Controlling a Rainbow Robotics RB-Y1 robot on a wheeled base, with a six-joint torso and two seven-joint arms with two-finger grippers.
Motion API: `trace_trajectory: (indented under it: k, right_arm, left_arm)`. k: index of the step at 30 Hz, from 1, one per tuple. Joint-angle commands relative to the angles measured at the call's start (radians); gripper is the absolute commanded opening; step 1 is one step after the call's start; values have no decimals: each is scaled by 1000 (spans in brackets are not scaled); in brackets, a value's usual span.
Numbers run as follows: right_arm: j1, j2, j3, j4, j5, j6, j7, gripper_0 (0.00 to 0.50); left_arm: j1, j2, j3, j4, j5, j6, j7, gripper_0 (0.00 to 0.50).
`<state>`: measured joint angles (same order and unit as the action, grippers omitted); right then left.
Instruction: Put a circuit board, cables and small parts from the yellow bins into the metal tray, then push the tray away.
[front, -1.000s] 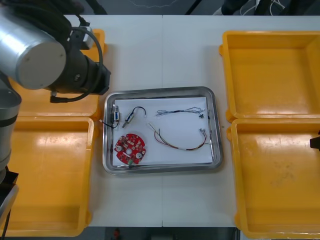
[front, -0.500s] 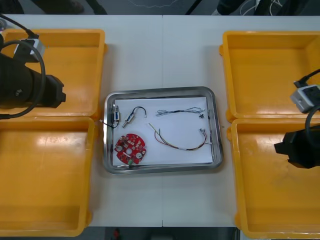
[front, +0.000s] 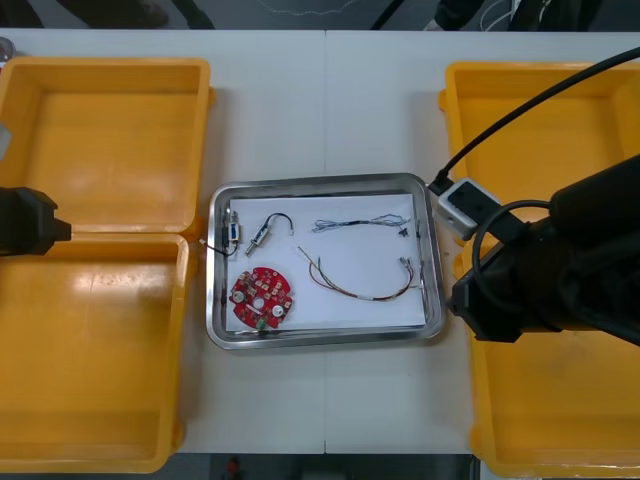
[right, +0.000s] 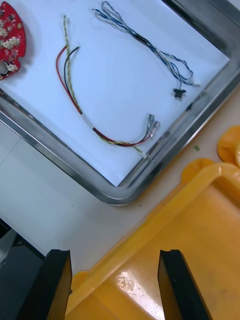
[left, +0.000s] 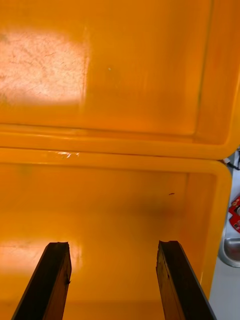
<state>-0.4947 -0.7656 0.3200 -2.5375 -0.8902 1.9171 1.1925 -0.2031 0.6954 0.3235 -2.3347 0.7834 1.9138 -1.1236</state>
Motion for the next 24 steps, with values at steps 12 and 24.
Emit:
trace_trajectory:
  k: [12,24]
  right_arm:
    - [-288,193,366,204,142,3,340,500]
    - [-352,279,576,368,171,-155,496,500]
  left_arm:
    - [191,52,75,-66,23,6,-127,500]
    - [191,52,85,-66,27,6,-131,500]
